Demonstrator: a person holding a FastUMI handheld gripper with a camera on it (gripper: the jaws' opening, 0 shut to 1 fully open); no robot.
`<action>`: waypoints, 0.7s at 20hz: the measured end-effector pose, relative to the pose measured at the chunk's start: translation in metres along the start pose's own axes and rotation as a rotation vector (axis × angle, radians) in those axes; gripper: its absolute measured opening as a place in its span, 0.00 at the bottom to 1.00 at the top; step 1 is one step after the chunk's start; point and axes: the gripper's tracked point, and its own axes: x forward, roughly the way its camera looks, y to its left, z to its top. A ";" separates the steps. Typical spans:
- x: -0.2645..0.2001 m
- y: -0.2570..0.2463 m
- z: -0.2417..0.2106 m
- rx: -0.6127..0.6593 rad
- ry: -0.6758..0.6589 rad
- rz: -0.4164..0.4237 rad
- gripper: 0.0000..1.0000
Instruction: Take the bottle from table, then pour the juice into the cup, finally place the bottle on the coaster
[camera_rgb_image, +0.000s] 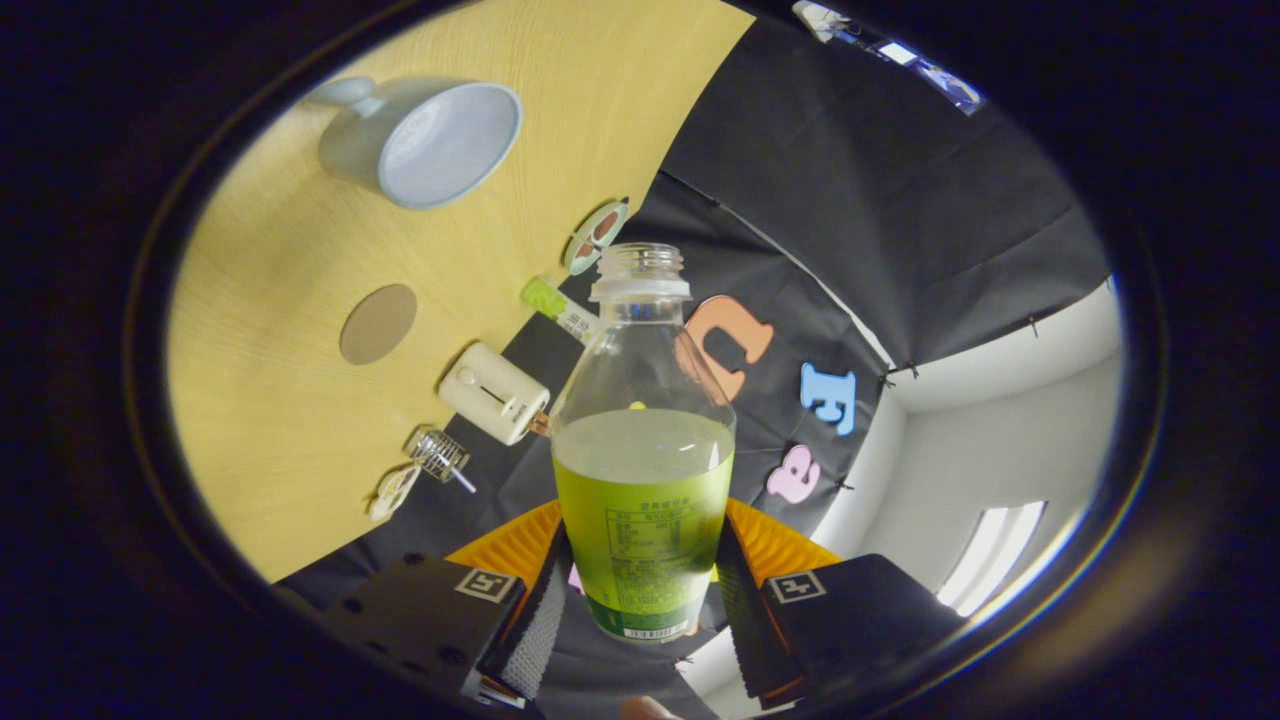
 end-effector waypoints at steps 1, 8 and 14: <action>0.000 -0.001 0.001 0.006 0.000 0.000 0.77; -0.003 0.019 -0.003 0.155 0.030 0.051 0.77; -0.004 0.051 -0.012 0.478 0.098 0.156 0.77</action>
